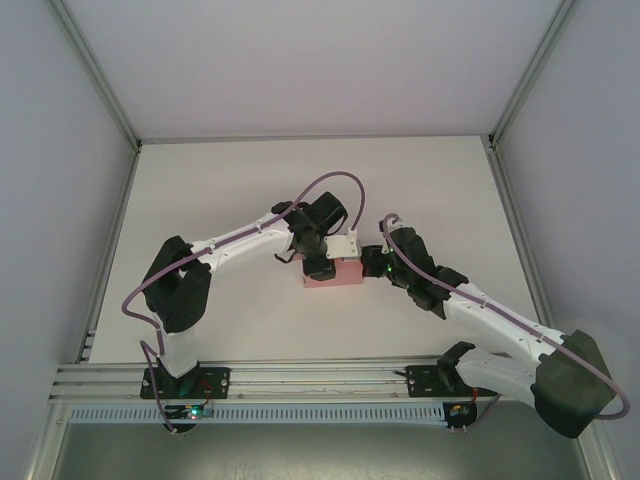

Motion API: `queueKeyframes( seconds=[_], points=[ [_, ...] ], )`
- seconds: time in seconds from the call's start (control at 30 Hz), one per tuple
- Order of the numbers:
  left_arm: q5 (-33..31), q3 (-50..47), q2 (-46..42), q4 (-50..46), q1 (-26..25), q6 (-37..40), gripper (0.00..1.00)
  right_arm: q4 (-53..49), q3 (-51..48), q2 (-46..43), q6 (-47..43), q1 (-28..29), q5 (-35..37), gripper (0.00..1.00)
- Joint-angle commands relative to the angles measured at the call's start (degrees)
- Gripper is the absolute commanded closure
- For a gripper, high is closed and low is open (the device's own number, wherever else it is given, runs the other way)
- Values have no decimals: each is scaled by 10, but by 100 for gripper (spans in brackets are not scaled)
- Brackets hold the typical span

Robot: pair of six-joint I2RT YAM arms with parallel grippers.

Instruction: Assemble paper box

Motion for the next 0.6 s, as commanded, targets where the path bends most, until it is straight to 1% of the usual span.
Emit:
queueKeyframes(
  seconds=[0.0,0.13,0.27,0.4,0.57],
  points=[
    [30,9,20,10,-15,-5,57,-9,-6,1,10,13,-27,100],
    [18,3,16,10,-15,3,57,-37,-23,7,-60,13,-11,100],
    [18,2,15,8,-15,5,56,-11,-63,5,-101,23,-13,100],
    [19,5,14,9,-14,2,55,26,-97,-14,-121,33,9,100],
    [14,17,9,8,-15,-6,47,31,-99,-34,-120,34,35,100]
  ],
)
